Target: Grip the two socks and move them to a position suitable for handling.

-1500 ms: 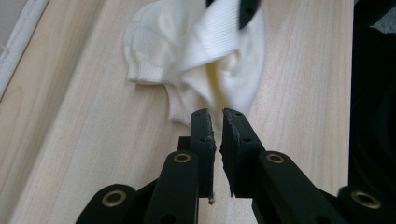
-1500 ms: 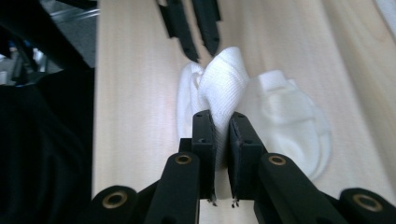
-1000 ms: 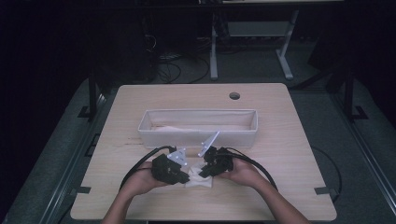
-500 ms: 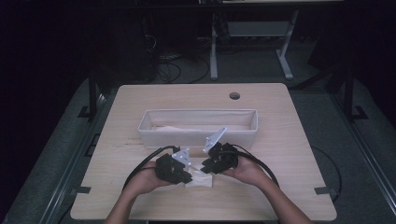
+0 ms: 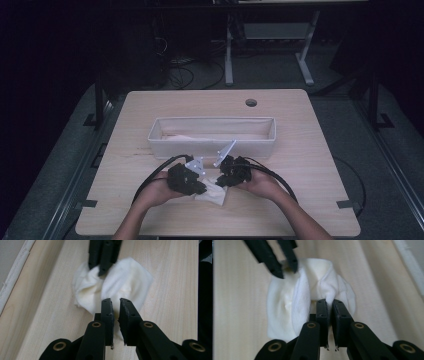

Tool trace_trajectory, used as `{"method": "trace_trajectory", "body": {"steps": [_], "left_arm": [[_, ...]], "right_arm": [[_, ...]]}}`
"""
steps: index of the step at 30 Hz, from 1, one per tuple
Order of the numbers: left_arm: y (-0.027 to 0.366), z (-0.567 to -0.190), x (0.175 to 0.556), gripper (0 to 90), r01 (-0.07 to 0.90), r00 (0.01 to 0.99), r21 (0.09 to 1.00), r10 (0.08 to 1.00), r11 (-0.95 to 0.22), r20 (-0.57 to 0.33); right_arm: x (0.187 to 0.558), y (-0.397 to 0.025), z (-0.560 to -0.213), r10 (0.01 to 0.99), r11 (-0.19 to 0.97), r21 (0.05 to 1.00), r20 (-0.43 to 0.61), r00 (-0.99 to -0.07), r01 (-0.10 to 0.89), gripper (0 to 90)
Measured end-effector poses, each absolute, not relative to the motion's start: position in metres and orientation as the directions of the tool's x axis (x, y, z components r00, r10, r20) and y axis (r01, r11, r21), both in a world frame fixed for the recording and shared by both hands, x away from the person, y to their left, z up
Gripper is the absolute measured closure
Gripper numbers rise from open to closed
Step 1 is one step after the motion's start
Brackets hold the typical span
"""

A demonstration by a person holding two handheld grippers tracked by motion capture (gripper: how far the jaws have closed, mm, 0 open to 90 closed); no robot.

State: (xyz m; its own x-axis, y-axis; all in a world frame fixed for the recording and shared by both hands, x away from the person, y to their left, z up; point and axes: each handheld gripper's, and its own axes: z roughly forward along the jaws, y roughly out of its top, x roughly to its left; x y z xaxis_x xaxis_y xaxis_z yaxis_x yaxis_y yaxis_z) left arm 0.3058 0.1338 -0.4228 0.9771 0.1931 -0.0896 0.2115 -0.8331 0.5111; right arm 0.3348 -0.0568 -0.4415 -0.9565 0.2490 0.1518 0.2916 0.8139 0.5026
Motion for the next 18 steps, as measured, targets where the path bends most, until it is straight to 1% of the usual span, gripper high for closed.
{"method": "trace_trajectory", "body": {"steps": [3,6,7,10,13,14,18], "left_arm": [[0.132,-0.423,0.305,81.1,0.206,0.978,0.511,0.189,-0.835,-0.085],[0.131,-0.423,0.305,81.1,0.209,0.978,0.509,0.192,-0.835,-0.088],[0.131,-0.423,0.305,81.1,0.209,0.978,0.509,0.192,-0.835,-0.087],[0.13,-0.423,0.306,81.1,0.215,0.976,0.512,0.196,-0.832,-0.092],[0.131,-0.423,0.306,81.1,0.217,0.976,0.513,0.198,-0.83,-0.093],[0.131,-0.423,0.306,81.1,0.217,0.976,0.513,0.199,-0.83,-0.091],[0.131,-0.422,0.307,81.1,0.226,0.974,0.514,0.209,-0.828,-0.092]], "right_arm": [[0.331,-0.057,-0.441,0.229,0.82,0.5,0.164,-0.96,0.281,83.8],[0.33,-0.058,-0.441,0.235,0.818,0.501,0.158,-0.959,0.283,82.1],[0.33,-0.06,-0.439,0.243,0.814,0.506,0.148,-0.959,0.285,77.2],[0.328,-0.064,-0.434,0.248,0.804,0.527,0.125,-0.961,0.276,73.3],[0.325,-0.067,-0.428,0.244,0.795,0.548,0.103,-0.964,0.26,73.3],[0.323,-0.069,-0.424,0.257,0.789,0.554,0.097,-0.961,0.267,73.3],[0.316,-0.073,-0.412,0.243,0.77,0.588,0.088,-0.966,0.247,73.4]]}}
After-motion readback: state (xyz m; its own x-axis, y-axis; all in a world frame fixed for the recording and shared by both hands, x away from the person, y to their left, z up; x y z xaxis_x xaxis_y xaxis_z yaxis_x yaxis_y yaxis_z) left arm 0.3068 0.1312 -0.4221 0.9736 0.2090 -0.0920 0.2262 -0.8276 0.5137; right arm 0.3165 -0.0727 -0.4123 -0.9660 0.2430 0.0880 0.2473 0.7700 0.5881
